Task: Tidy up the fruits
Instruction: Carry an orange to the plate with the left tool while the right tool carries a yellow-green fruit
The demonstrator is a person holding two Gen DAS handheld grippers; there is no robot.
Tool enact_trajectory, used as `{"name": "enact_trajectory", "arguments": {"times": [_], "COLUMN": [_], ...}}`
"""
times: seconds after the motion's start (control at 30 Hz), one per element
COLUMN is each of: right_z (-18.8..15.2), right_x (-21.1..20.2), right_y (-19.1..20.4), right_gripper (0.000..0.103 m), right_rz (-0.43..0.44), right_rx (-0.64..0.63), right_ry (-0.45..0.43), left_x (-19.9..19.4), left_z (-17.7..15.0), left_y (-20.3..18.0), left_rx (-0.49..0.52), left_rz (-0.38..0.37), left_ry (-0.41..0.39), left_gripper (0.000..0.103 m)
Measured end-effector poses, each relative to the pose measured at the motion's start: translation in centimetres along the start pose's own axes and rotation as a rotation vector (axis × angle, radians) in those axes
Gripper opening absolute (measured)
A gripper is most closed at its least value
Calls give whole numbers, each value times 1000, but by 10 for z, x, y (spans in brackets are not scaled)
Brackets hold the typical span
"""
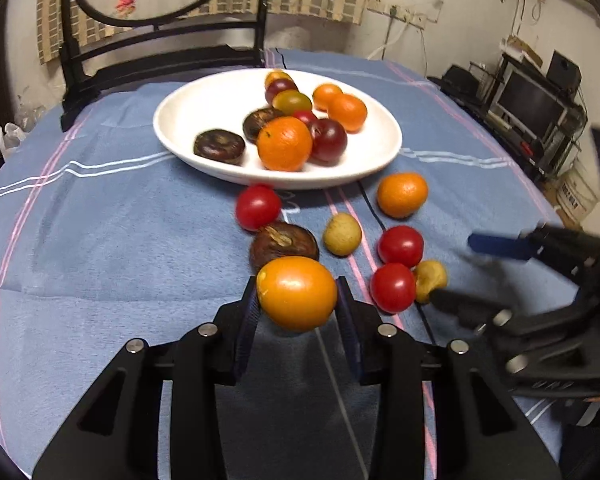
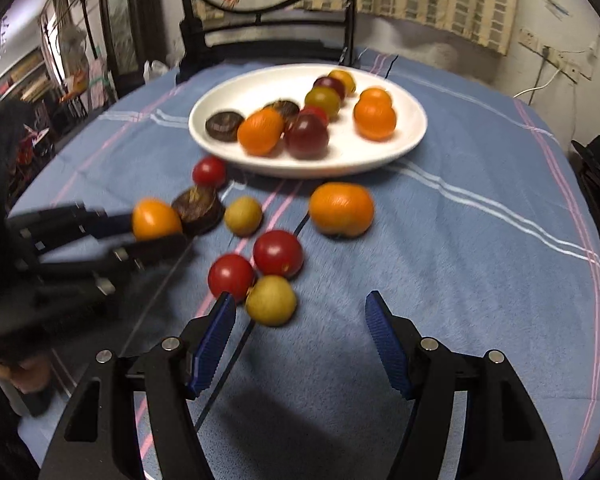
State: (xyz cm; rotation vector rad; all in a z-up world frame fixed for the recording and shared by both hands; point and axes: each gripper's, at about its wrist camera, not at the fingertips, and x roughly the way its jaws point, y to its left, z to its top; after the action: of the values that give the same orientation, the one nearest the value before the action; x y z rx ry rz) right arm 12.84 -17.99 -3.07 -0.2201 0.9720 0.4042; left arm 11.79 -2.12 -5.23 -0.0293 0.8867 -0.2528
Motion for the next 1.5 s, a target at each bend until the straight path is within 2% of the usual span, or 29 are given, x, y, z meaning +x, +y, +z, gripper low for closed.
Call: {"name": "enact_trajectory", "arguments": {"times": [0.23,0.37,0.47,0.67,0.73,0.83,1.0,1.1,1.27,1.5], "right_z": [-5,-3,-1,3,5,12,35,60,93,118], "right_x": [15,16,15,7,-5,-27,-59,-65,-39,16], "right_y": [15,19,18,16,11,3,-3,-10,-26,-51], "right_gripper": [64,50,29,29,29,29,29,29,29,29], "right_rz": [-18,-13,19,45,55,82,33,28,64,73], "right_rx": [-38,-42,-35,-17,7,64,91,99,155,265], "right_ry": [27,2,-15,-45,-90,-176,-306,-340,-322,-236], "left_x": [-1,-2,1,1,-6,-15,-29,-32,-8,40], "left_z": [2,1,1,2,6,15,46,71,111,131], "left_y": [6,4,4,6,8,8,7,6,15,33], "left_rx": [-26,-15,-12,-17,-36,-43,15,34,21,-26], "left_rz": [-3,3,3,21,26,-12,48,50,82,136], "left_ry": [4,-4,4,3,-3,-4,-53,-78,-83,-31], "left_gripper": [37,37,37,37,37,37,37,37,37,37]}}
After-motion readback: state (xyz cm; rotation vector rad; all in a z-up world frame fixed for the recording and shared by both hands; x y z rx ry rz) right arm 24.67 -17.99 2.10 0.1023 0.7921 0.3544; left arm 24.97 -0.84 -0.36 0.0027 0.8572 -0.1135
